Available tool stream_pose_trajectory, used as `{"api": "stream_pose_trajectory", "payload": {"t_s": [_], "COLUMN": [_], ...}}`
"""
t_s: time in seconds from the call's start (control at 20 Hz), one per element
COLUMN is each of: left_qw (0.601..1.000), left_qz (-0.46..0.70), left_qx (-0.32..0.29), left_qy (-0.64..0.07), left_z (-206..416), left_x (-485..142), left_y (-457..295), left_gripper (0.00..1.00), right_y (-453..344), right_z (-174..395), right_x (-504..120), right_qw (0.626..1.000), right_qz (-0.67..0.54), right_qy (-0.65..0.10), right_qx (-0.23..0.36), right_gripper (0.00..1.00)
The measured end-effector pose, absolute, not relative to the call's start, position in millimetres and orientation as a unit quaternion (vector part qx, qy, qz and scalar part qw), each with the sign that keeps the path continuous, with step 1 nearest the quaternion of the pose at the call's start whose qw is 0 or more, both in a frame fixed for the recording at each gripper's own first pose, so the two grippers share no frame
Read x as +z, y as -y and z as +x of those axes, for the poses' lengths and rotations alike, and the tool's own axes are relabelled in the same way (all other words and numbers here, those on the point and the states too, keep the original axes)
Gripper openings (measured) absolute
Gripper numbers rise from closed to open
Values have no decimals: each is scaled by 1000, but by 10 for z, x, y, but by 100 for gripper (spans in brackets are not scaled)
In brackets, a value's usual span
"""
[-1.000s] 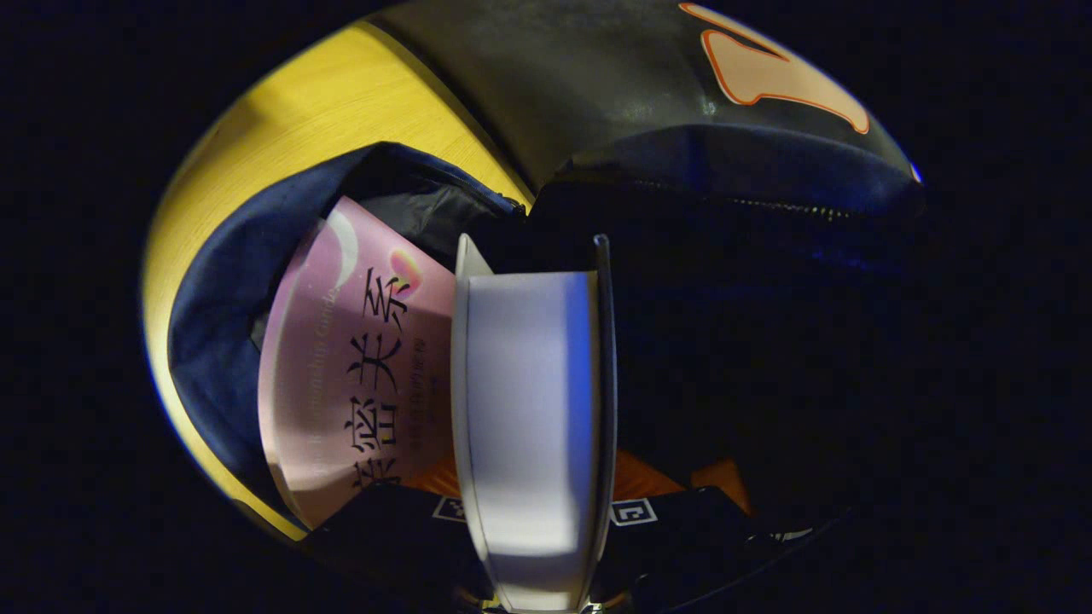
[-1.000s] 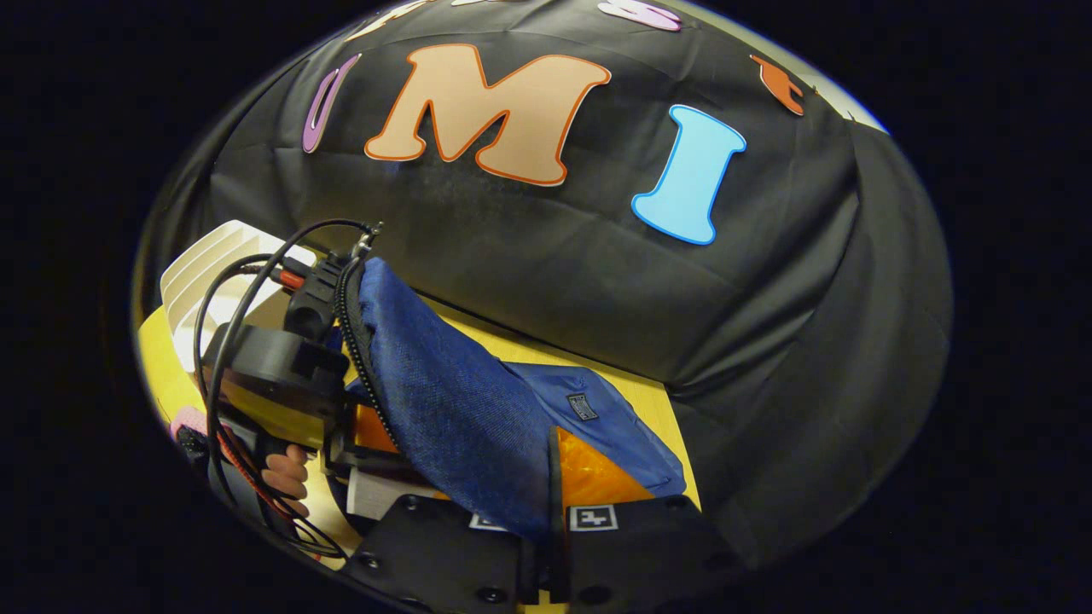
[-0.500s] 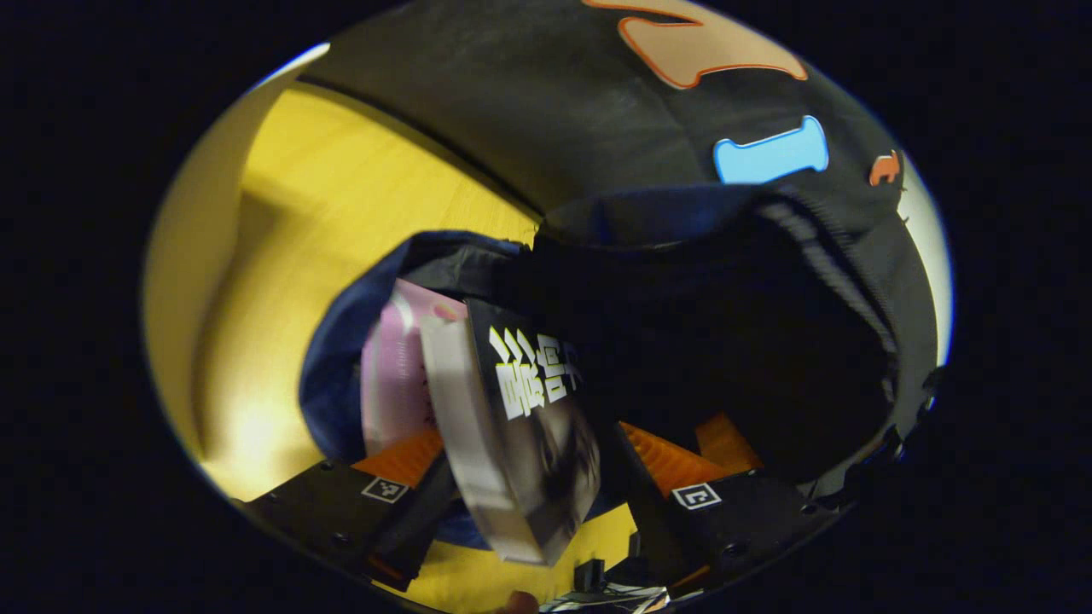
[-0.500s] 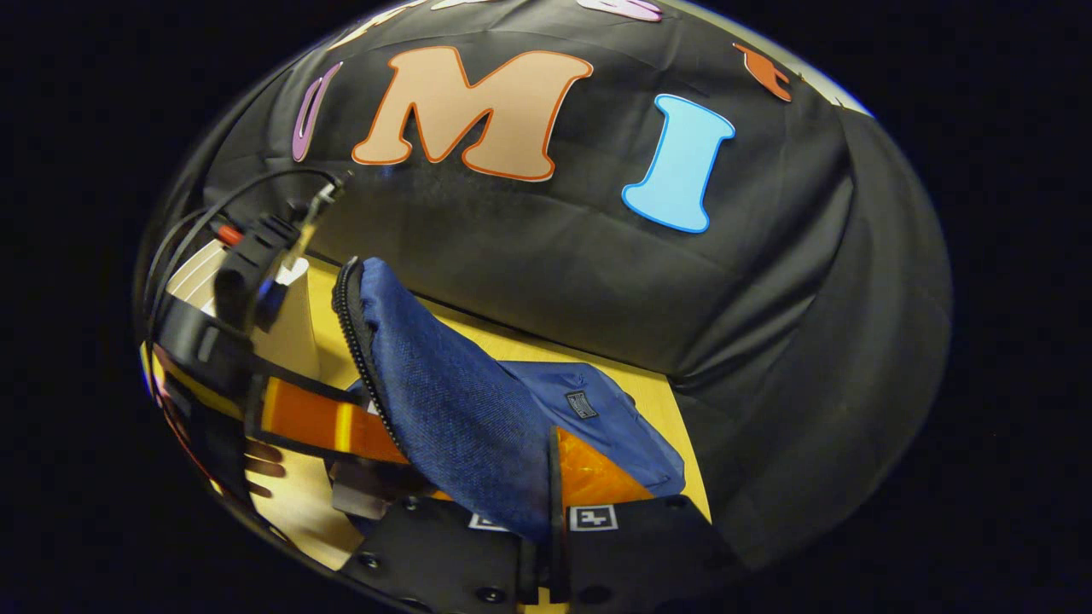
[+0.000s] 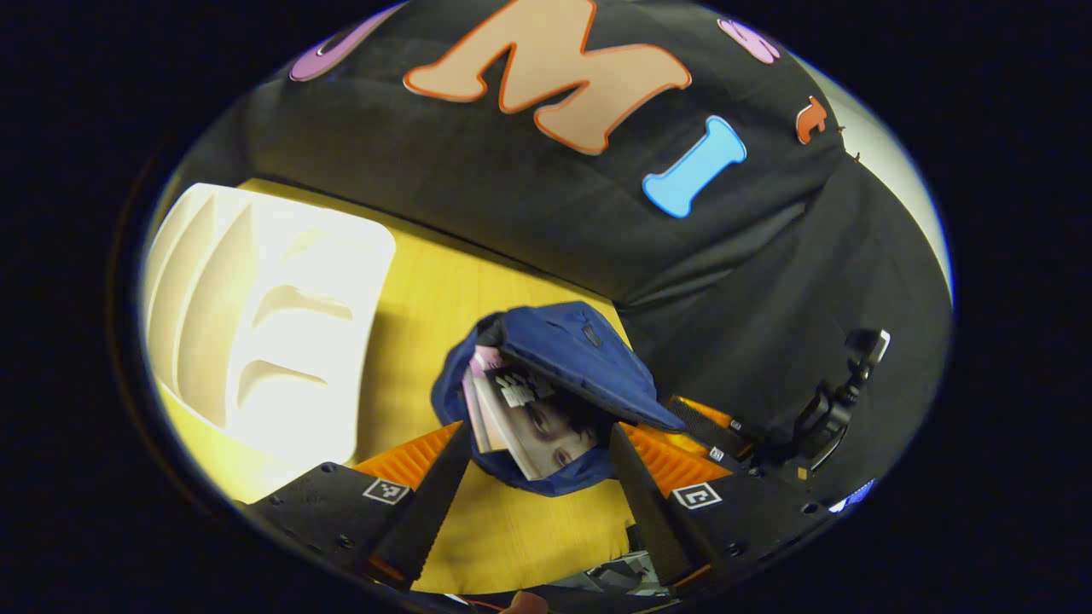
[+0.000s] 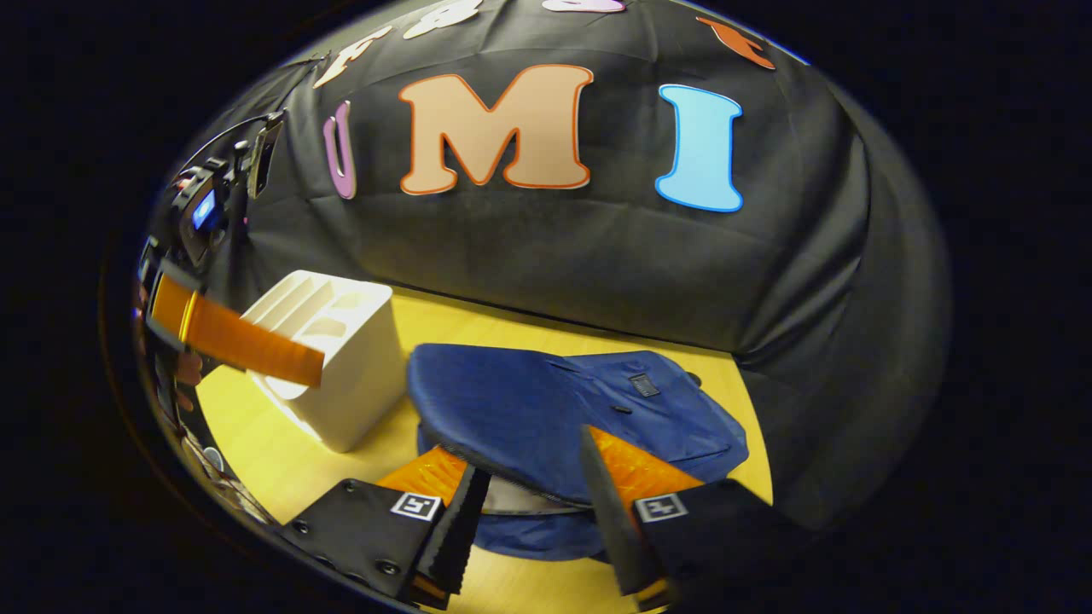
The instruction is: Open the schoolbag, grab two books from the bookshelf and put them into the schoolbag.
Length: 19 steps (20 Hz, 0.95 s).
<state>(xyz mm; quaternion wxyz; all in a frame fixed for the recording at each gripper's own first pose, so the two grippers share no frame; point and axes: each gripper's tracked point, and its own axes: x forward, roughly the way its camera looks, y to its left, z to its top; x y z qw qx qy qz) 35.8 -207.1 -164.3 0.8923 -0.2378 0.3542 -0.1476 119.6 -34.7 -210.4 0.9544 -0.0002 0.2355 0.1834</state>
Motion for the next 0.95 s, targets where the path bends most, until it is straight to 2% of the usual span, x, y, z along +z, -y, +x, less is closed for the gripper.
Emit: {"api": "stream_pose_trajectory", "payload": {"t_s": [0.15, 0.2, 0.25, 0.5, 0.75, 0.95], "left_qw": [924, 933, 939, 963, 975, 976], "left_qz": [-202, -189, -180, -136, -91, -53], "left_qx": [-95, -79, -67, -22, 36, 30], "left_qy": [-310, -297, -287, -230, -199, -211], "left_z": [371, 347, 331, 143, 91, 20], "left_x": [-1315, -1227, -1154, -838, -807, -958], "left_y": [1537, 1391, 1250, 710, 258, 158], "left_gripper": [95, 91, 95, 95, 94, 94], "right_y": [173, 89, 47, 26, 54, 31], "right_z": [935, 862, 807, 675, 532, 407], "right_x": [-1779, -1621, -1487, -876, -729, -705], "right_qw": [958, 959, 960, 975, 985, 988], "right_qz": [31, 51, 67, 115, 96, 92], "right_qy": [-207, -195, -183, -120, -91, -91], "right_qx": [198, 201, 199, 148, 109, 87], "right_gripper": [100, 100, 100, 99, 99, 100]}}
